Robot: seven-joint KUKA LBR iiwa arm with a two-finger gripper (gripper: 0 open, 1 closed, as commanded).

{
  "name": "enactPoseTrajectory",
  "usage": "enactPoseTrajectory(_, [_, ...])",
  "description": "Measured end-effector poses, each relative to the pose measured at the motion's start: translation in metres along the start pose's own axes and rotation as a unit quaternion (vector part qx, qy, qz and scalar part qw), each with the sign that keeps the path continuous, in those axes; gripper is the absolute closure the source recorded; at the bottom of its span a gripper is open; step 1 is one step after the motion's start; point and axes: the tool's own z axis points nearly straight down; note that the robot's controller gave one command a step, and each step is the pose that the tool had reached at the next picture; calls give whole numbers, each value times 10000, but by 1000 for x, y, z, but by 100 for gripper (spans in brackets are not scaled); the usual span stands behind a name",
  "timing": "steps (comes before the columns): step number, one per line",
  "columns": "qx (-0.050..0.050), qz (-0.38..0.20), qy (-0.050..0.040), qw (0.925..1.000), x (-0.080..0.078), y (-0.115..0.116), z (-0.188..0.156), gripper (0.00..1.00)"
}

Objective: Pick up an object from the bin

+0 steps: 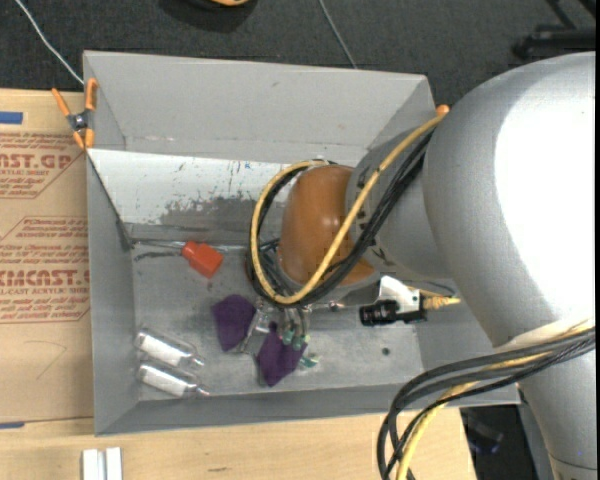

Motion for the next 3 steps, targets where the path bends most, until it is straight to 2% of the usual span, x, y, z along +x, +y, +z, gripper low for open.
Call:
enactPoseTrajectory(2, [15, -3, 33, 10000, 2, -1, -10, 100])
enactPoseTrajectory(3, [6, -4, 22, 10000, 2, 0, -27, 100])
